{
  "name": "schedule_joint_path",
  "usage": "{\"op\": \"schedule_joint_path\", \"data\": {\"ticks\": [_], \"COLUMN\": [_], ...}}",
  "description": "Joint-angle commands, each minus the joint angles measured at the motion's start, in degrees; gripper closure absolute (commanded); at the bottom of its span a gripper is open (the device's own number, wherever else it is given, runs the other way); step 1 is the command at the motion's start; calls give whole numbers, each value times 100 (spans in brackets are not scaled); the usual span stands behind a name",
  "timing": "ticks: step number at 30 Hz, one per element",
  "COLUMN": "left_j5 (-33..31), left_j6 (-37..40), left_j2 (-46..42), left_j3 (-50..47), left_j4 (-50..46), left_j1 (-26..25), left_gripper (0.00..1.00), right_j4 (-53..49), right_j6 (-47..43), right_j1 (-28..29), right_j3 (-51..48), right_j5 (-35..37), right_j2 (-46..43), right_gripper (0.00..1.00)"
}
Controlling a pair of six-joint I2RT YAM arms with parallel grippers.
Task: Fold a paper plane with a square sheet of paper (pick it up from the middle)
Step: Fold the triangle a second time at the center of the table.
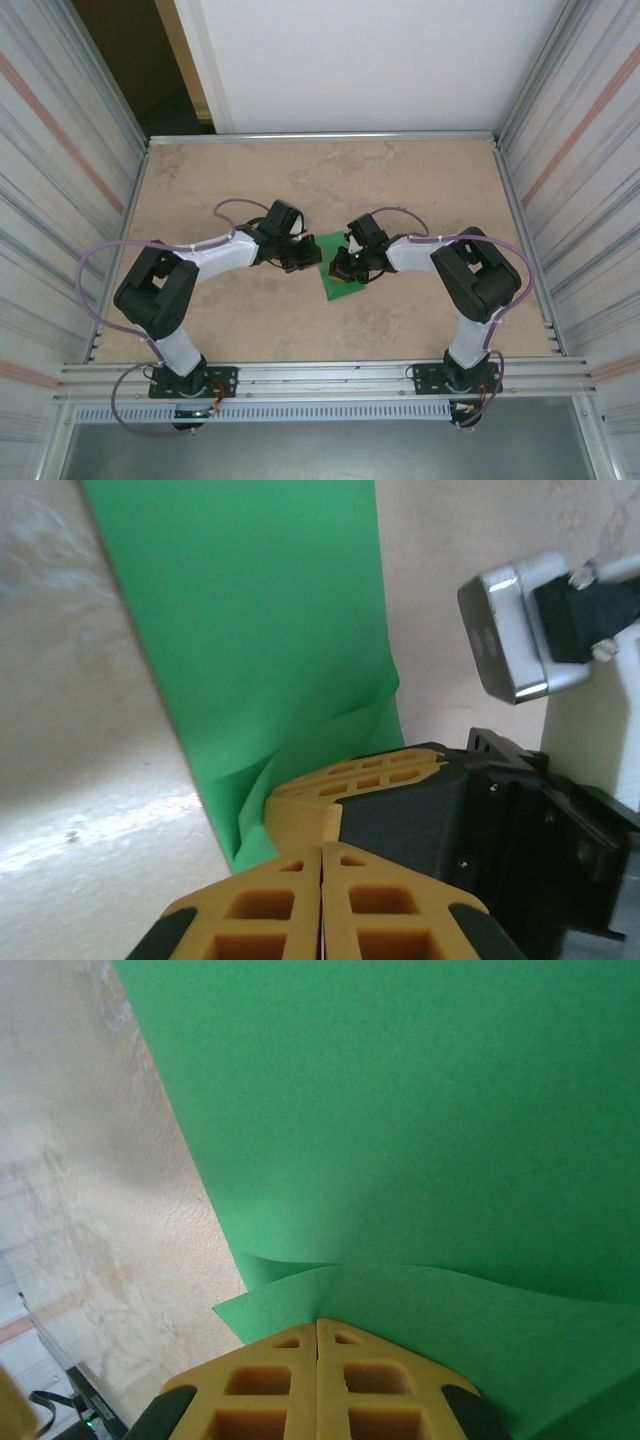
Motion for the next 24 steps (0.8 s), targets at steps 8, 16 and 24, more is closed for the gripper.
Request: {"op": "schedule_joint_path", "data": {"ticks": [8, 16, 24], "left_j5": [-179, -394, -740], "left_j6": [47, 107, 281], "left_j2": [645, 927, 1127], "left_j3": [374, 589, 568], "left_j4": [-180, -505, -969], "left_j1": [-234, -244, -244], "left_gripper": [99, 100, 100], "right_j4": [-410, -350, -120], "right_j6": [0, 35, 117], "right_j1": [-41, -42, -78], "right_j3": [-142, -159, -118], "right_j5": [215, 176, -94], "right_j2": [249, 246, -243], "right_gripper": [100, 100, 100]}}
